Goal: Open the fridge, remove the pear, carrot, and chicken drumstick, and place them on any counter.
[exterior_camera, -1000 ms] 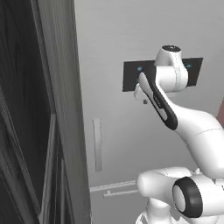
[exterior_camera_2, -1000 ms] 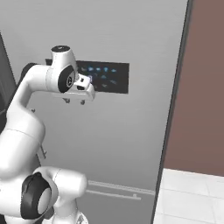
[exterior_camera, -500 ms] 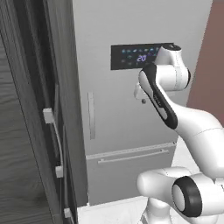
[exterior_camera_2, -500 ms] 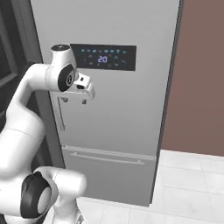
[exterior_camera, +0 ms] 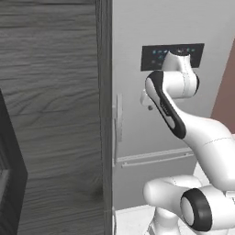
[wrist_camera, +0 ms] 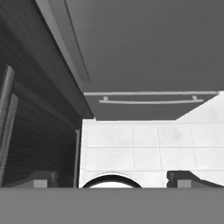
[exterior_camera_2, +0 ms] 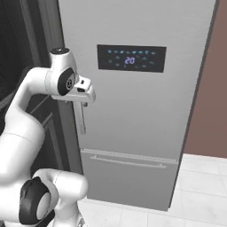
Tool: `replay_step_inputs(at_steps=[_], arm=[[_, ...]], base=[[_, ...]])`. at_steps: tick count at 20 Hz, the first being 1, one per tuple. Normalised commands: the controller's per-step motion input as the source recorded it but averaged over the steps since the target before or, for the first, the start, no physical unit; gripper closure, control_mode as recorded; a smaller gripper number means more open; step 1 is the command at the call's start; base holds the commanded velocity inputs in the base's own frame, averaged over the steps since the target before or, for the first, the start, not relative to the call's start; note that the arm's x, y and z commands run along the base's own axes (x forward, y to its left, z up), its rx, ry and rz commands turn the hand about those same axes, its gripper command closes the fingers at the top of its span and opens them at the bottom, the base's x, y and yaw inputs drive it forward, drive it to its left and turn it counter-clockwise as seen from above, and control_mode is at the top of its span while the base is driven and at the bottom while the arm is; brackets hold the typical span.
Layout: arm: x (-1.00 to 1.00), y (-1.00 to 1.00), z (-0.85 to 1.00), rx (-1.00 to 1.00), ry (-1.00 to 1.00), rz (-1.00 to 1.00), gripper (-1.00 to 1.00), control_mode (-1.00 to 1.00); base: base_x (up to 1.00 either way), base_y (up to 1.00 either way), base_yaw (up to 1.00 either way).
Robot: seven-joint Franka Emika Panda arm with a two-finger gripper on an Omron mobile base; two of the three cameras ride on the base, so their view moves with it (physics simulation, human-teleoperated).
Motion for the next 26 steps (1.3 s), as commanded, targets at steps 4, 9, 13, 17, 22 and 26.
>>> replay_step_inputs(at_steps=[4,9,13,17,22,26], arm=[[0.0,0.0,0.0,0.0,0.0,0.0,-1.0,1.0],[-0.01,0.48,0.0,-0.03,-0.07,0.0,-1.0,-1.0],[0.01,0.7,-0.01,-0.04,-0.33,0.0,-1.0,-1.0],[0.45,0.56,-0.17,-0.02,-0.19,0.0,-1.0,-1.0],[0.82,0.2,-0.34,0.0,-0.02,0.0,-1.0,-1.0],[0.71,0.19,-0.3,0.0,0.0,0.0,-1.0,-1.0]], base=[[0.09,0.5,0.0],[0.0,0.0,0.0],[0.0,0.0,0.0],[0.0,0.0,0.0],[0.0,0.0,0.0],[0.0,0.0,0.0]])
